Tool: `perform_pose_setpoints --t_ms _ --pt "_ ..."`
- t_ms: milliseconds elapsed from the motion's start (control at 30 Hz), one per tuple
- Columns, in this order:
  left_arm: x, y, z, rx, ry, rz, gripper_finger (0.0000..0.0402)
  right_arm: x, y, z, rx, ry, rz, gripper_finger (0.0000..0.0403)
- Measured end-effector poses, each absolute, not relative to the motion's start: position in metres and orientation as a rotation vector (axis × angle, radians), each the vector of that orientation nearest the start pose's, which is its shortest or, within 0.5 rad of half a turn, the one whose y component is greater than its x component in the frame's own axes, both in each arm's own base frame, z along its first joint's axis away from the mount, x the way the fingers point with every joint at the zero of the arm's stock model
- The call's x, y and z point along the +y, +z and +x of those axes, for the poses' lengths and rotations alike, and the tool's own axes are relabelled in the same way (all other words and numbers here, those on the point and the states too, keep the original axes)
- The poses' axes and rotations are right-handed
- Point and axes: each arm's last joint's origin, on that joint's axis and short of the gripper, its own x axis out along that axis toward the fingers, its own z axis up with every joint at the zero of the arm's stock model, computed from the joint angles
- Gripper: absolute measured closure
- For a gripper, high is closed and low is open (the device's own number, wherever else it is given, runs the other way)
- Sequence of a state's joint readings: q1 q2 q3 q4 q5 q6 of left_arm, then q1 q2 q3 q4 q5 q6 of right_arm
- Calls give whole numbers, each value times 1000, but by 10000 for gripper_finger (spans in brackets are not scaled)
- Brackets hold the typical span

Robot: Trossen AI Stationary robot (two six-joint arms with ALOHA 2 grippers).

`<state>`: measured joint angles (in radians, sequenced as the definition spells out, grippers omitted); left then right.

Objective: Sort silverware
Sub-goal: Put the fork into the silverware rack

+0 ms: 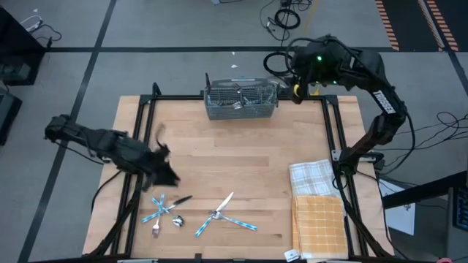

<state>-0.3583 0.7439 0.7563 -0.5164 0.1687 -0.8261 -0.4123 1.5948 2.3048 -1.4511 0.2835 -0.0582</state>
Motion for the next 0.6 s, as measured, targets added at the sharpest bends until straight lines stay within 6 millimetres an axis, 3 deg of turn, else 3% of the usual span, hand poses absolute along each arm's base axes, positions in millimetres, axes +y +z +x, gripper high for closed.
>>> perform_pose_setpoints --t_ms 200,467,600 --pt "-91 267 156 1063 0 -973 249 -97 502 222 820 -641 73 222" --pt "-134 233 144 1137 442 -1088 249 -89 499 229 823 -617 92 222" --pt "-164 212 138 1187 564 -1142 249 -85 499 230 840 -576 34 222"
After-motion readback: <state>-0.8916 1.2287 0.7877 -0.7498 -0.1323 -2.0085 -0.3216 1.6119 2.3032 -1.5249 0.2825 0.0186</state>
